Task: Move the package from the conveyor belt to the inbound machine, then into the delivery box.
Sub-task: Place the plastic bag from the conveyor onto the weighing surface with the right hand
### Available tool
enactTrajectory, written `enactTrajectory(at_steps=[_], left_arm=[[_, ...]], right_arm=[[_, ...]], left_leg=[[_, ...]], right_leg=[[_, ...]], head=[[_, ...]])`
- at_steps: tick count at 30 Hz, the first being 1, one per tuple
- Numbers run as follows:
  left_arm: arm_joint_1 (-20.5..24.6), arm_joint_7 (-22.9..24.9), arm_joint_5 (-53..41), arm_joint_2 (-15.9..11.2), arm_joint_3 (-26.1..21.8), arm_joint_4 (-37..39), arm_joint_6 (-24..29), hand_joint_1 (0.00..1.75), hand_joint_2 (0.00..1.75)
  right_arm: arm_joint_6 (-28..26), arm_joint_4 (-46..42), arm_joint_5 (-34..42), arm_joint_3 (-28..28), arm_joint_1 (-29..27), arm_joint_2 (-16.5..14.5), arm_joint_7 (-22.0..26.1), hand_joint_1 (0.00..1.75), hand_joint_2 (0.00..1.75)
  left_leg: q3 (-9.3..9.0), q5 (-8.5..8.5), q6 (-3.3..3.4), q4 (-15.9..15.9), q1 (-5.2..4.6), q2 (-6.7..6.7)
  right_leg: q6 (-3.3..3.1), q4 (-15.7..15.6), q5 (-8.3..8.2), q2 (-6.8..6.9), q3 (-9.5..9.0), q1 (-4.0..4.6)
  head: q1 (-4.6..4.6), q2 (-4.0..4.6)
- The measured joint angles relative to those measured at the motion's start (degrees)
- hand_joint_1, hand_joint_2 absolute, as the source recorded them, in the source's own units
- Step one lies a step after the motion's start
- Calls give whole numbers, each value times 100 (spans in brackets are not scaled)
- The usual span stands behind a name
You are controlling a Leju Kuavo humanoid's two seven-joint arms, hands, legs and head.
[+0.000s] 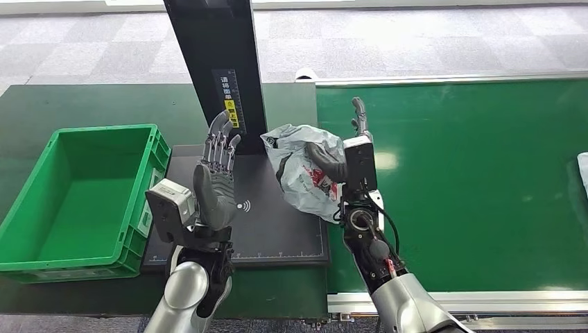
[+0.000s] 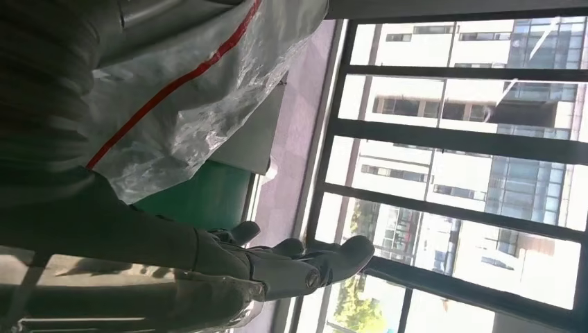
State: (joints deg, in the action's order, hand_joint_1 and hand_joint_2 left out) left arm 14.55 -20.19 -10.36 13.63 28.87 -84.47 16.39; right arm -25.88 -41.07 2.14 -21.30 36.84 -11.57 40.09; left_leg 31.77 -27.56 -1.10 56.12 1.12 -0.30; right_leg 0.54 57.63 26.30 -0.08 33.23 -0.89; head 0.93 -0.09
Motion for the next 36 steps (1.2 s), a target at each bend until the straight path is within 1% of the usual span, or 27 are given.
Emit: enactTrajectory(at_steps=[2, 5, 8, 13, 15, 17, 20, 23, 24, 25, 27, 29, 31, 33, 36], left_arm=[[32, 34, -58, 5, -9, 26, -49, 0, 0], [100, 68, -165, 12, -97, 196, 36, 0, 0], [241, 50, -230, 12, -308, 643, 163, 0, 0], [525, -131, -153, -3, -751, 1379, 212, 0, 0], [556, -151, -120, -30, -865, 1502, 207, 0, 0], [559, -154, -98, -65, -941, 1583, 190, 0, 0], [573, -154, -26, -109, -979, 1697, 126, 0, 0], [611, -128, 47, -140, -970, 1787, 84, 0, 0], [625, -108, 59, -146, -966, 1806, 89, 0, 0], [636, -85, 68, -150, -963, 1819, 111, 0, 0], [631, -41, 72, -162, -963, 1814, 195, 0, 0], [599, 2, 72, -185, -966, 1764, 272, 0, 0], [546, 42, 69, -211, -969, 1678, 319, 0, 0], [491, 78, 66, -238, -970, 1595, 340, 0, 0], [432, 105, 63, -269, -968, 1516, 340, 0, 0]], right_arm=[[253, -14, 157, 232, 37, 23, 0, 0, 175], [695, 9, 350, 541, 133, 43, 0, 0, 175], [1149, 111, 493, 778, 248, 14, 0, 0, 175], [1593, 344, 456, 981, 438, -38, -70, 0, 175], [1870, 533, 292, 962, 555, -42, -409, 0, 175], [2336, 801, 24, 858, 689, -41, -1032, 0, 175], [3297, 1205, -470, 520, 795, -43, -1958, 0, 175], [4282, 1538, -1036, 4, 830, -45, -2710, 0, 175], [4523, 1628, -1230, -191, 844, -45, -2933, 0, 175], [4642, 1701, -1422, -383, 856, -48, -3111, 0, 175], [4533, 1800, -1739, -748, 887, -64, -3306, 0, 175], [4292, 1866, -1898, -1039, 931, -87, -3412, 86, 175], [4151, 1908, -1893, -1202, 961, -103, -3500, 173, 175], [4091, 1929, -1853, -1281, 976, -103, -3522, 175, 175], [4037, 1938, -1839, -1352, 984, -64, -3373, 175, 175]], left_leg=[[1, 0, 0, 0, 0, 0], [1, 0, 0, 0, 0, 1], [0, 1, 0, 0, 0, 0], [0, 1, 0, -1, 1, 3], [0, 1, 0, -1, 1, 5], [0, 1, 0, -1, 1, 4], [1, 1, 0, -1, 1, -1], [1, 1, 0, -1, 1, -2], [0, 1, 0, -1, 1, -1], [0, 1, 0, -1, 1, -1], [-3, 1, 0, -1, 0, -1], [-7, 1, 0, -1, 0, -1], [-12, 1, 0, -1, 0, -1], [-15, 1, 0, -1, 0, -1], [-20, 1, 0, 0, 0, 0]], right_leg=[[0, 0, 0, 0, 0, 0], [0, 0, 0, 0, -1, 0], [0, 0, -1, 0, -1, 0], [0, 2, -1, -2, -1, 1], [0, 2, -1, -3, -1, 1], [0, 2, -1, -3, -1, 1], [0, 2, 0, -2, -1, 1], [0, 1, 0, -1, -1, 1], [0, 1, 0, -1, -2, 1], [0, 1, 0, -1, -3, 1], [0, 1, 0, -1, -6, 1], [0, 1, 0, -1, -9, 1], [0, 1, 0, -1, -13, 1], [0, 1, 0, -1, -16, 0], [0, 0, 0, -1, -21, 0]], head=[[-1, 0], [-1, 0], [0, 0], [0, 0], [0, 0], [-1, 0], [-1, 0], [-1, 0], [0, 0], [-1, 0], [0, 0], [0, 0], [-1, 0], [-1, 0], [-2, 0]])
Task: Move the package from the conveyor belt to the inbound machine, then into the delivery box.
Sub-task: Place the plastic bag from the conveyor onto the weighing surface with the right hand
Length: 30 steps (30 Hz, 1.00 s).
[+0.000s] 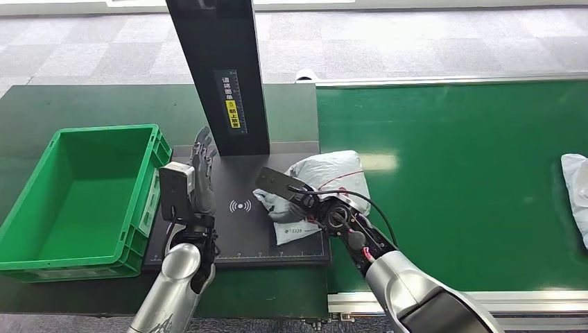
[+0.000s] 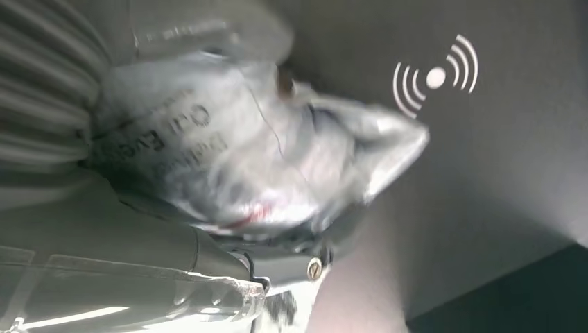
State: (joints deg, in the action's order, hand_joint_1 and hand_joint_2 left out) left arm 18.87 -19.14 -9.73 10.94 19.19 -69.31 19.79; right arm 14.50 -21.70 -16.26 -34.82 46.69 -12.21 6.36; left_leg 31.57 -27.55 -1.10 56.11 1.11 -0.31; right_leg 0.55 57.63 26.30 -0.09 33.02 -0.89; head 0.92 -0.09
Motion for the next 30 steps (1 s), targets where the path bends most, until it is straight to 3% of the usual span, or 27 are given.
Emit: enactTrajectory(at_steps=[7, 15, 20, 25, 30], left_arm=[[-97, -85, 50, -10, 42, -182, 9, 0, 0], [-116, -194, 180, -7, 138, -285, -37, 0, 0], [-108, -338, 341, -3, 246, -325, -68, 0, 0], [-59, -493, 476, 6, 363, -373, -182, 0, 0], [77, -558, 544, 64, 469, -380, -280, 0, 0]], right_arm=[[-96, 1, -158, -170, -135, 62, 792, 175, 175], [-149, -50, -215, -345, -402, 9, 1355, 175, 175], [-889, -74, -482, -484, -584, -182, 1559, 175, 175], [-2006, -59, -1151, -771, -561, -329, 1311, 175, 175], [-2301, 32, -1536, -964, -407, -449, 1108, 175, 175]], left_leg=[[-1, -1, -1, 0, 1, 3], [1, -2, -1, -2, 1, 7], [3, -2, -1, -2, 1, 10], [6, -2, -1, -1, 1, 9], [8, -1, -1, 0, 1, 9]], right_leg=[[0, 0, 0, -1, 2, 1], [-1, 0, 1, -3, 4, 2], [0, 0, 0, -6, 8, 2], [0, 0, 0, -6, 10, 1], [0, 0, 0, -5, 10, 1]], head=[[1, 0], [0, 0], [1, 0], [1, 0], [1, 0]])
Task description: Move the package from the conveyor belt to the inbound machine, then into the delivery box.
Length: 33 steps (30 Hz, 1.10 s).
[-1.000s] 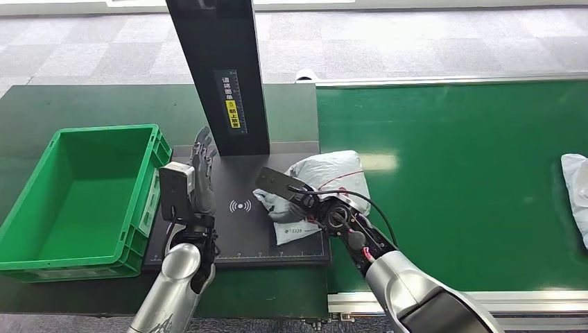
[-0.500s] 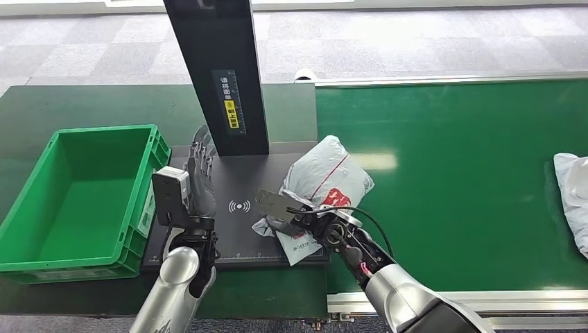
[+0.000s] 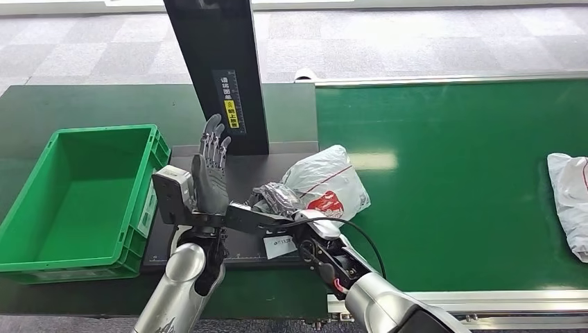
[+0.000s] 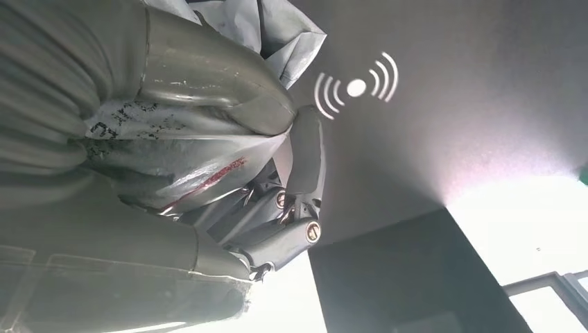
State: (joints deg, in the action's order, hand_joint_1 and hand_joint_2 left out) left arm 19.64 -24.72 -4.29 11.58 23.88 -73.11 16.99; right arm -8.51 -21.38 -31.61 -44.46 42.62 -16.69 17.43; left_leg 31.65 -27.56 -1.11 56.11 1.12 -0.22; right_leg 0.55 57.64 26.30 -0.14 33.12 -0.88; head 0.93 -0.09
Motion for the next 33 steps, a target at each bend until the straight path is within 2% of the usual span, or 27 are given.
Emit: enactTrajectory(at_steps=[11, 18, 24, 33], left_arm=[[159, -20, 9, 103, 107, 0, -44, 0, 0], [224, -34, -6, 208, 151, 59, -174, 0, 0], [266, -36, -19, 275, 188, 143, -264, 0, 0], [271, -73, -3, 360, 240, 168, -314, 0, 0]], right_arm=[[124, 152, -300, -250, 173, -147, -97, 175, 175], [861, 263, -352, -547, 209, -278, 123, 175, 175], [1363, 248, 204, -943, 200, -293, 118, 175, 175], [1477, 190, 1384, -1907, 224, -272, -3, 175, 175]], left_leg=[[1, 0, 0, -1, 0, 1], [2, 0, 0, -1, 0, 1], [3, 0, 0, -1, 0, 1], [3, 0, 0, -1, 0, 0]], right_leg=[[0, 0, 0, -1, 3, 0], [0, 0, 0, -1, 4, 1], [0, 0, 0, -1, 3, 1], [0, 0, 0, 0, 1, 1]], head=[[1, 0], [1, 0], [-1, 0], [-1, 0]])
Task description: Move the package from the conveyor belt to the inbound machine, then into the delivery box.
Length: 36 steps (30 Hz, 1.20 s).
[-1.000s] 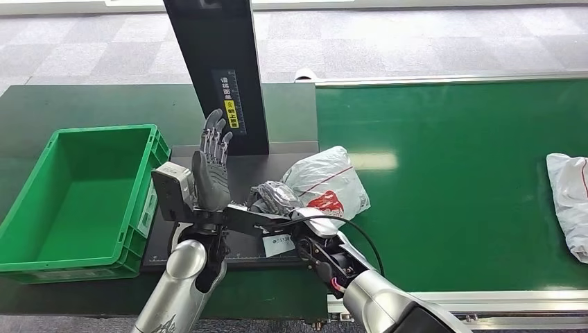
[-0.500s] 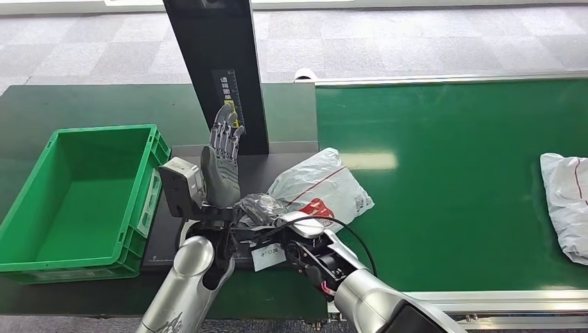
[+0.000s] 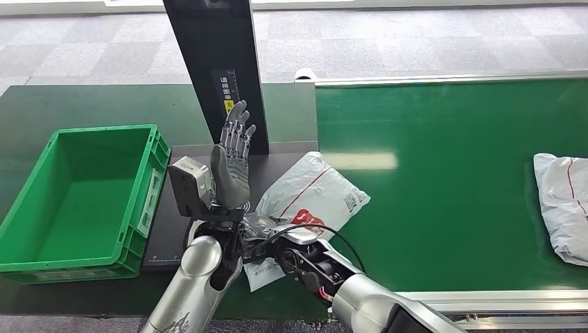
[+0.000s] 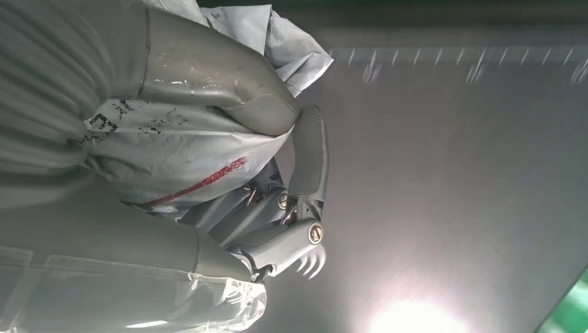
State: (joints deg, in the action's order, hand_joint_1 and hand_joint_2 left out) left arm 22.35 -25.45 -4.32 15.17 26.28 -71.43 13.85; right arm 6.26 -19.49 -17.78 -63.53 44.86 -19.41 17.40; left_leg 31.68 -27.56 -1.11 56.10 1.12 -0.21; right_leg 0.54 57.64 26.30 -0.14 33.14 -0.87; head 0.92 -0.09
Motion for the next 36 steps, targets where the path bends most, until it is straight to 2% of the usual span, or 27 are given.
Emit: enactTrajectory(at_steps=[12, 17, 28, 29, 32, 33, 36], left_arm=[[18, -50, 25, 44, 84, 19, -78, 0, 0], [155, -93, 78, 90, 142, 103, -159, 0, 0], [442, -154, 122, 220, 242, 388, -219, 0, 0], [454, -161, 123, 228, 249, 407, -222, 0, 0], [477, -200, 134, 246, 260, 456, -227, 0, 0], [480, -215, 140, 250, 261, 469, -228, 0, 0], [481, -238, 150, 250, 256, 511, -223, 0, 0]], right_arm=[[104, -66, 647, -662, 58, 39, 118, 175, 175], [152, -83, 996, -850, 46, 48, 304, 175, 175], [286, -294, 1213, -1079, -87, 44, 483, 175, 175], [288, -305, 1219, -1087, -93, 44, 485, 146, 175], [199, -324, 1220, -1120, -110, 44, 483, 15, 175], [116, -327, 1209, -1134, -116, 44, 468, 0, 175], [-292, -329, 1042, -1186, -126, 43, 321, 0, 175]], left_leg=[[-3, 0, 0, 0, 0, -3], [-7, 0, 0, -1, 0, -3], [-13, 0, 0, -2, 0, -4], [-13, 0, 0, -2, 0, -4], [-13, 0, 0, -2, 0, -5], [-13, 0, 0, -2, 0, -5], [-10, 1, 0, -2, 0, -11]], right_leg=[[0, 0, 0, 1, -6, 0], [0, 0, 0, 1, -10, 0], [0, 0, 0, 2, -18, 0], [0, 0, 0, 2, -18, 0], [0, 0, 0, 2, -18, 0], [0, 0, 0, 2, -18, 0], [0, 0, 0, 6, -18, 0]], head=[[-1, 0], [-1, 0], [-1, 0], [-1, 0], [-1, 0], [-1, 0], [-1, 0]])
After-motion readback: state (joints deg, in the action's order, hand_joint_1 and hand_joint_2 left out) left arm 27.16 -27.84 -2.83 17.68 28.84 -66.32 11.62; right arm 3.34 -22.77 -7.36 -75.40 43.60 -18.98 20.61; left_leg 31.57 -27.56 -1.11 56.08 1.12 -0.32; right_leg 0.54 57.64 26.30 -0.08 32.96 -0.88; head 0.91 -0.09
